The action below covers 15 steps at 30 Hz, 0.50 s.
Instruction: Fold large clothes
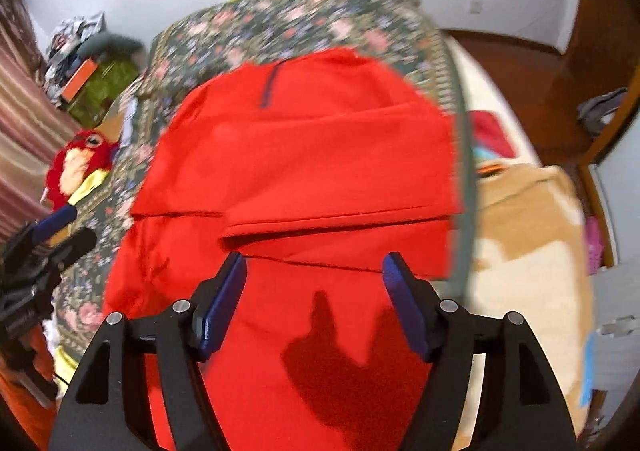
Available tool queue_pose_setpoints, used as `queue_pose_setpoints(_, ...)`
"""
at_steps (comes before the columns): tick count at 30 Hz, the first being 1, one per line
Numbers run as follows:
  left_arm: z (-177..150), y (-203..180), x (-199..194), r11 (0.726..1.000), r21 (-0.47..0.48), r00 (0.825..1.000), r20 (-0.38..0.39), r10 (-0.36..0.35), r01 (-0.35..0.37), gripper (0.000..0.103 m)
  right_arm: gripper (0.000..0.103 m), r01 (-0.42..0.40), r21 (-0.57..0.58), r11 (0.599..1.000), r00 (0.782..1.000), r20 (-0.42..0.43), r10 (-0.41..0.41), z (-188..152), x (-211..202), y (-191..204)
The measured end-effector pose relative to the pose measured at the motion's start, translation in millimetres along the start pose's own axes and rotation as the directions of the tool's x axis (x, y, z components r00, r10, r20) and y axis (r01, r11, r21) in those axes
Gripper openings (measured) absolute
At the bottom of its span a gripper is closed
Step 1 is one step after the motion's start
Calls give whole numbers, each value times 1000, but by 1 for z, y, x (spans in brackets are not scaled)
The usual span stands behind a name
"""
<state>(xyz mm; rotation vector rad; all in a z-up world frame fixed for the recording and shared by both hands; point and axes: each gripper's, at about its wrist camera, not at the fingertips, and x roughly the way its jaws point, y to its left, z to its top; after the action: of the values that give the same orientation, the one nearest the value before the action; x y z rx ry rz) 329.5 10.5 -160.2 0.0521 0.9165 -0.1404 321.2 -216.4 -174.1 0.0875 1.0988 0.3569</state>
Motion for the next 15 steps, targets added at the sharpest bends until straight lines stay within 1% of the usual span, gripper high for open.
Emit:
queue_pose_setpoints(3, 14, -29, 17, 998, 47, 999, -20, -33, 34, 71, 68, 42, 45, 998, 998, 34, -44, -3, -8, -31)
queue_pose_setpoints(5, 23, -51, 35, 995, 77, 997, -52, -61, 65, 71, 68, 72, 66, 995, 996, 46, -75, -5, -13, -50)
queue_pose_setpoints(8, 31, -80, 63, 988, 128, 992, -98, -76, 89, 71, 68, 121, 88, 989, 990, 57, -126, -9, -16, -76)
queue_pose_setpoints(12, 37, -115, 101, 975, 191, 984, -158, -83, 113, 71, 68, 122, 128, 984, 991, 38, -127, -15, -8, -99)
queue_pose_setpoints(14, 37, -128, 119, 968, 208, 975, -198, -100, 142, 71, 68, 116, 152, 982, 992, 26, -121, -19, -2, -107)
queue_pose_setpoints(15, 37, -134, 129, 962, 218, 968, -226, -113, 163, 71, 68, 113, 162, 980, 993, 19, -118, -19, 2, -111)
